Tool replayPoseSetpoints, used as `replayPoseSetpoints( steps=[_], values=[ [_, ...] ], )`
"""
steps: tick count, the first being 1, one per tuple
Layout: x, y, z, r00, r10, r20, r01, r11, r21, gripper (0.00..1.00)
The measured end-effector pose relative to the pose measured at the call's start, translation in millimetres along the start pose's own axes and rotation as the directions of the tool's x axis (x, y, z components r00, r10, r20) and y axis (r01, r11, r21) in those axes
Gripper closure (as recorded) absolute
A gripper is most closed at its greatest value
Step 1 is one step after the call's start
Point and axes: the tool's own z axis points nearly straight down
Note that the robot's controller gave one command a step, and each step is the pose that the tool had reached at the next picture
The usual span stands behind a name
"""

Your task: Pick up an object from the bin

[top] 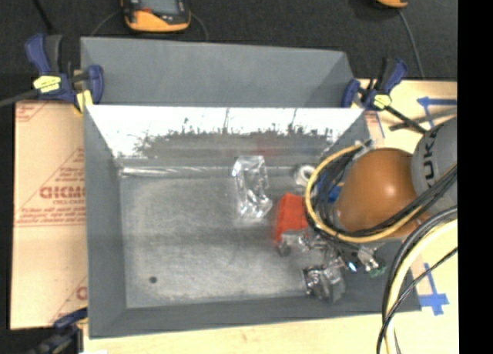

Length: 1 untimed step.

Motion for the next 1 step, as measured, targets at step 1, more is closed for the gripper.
replayPoseSetpoints(
  steps=[1],
  values=[
    [13.4, -39.3, 10.4, 0.951, -0.31, 0.003, 0.31, 0.951, 0.005, 0.0]
  ],
)
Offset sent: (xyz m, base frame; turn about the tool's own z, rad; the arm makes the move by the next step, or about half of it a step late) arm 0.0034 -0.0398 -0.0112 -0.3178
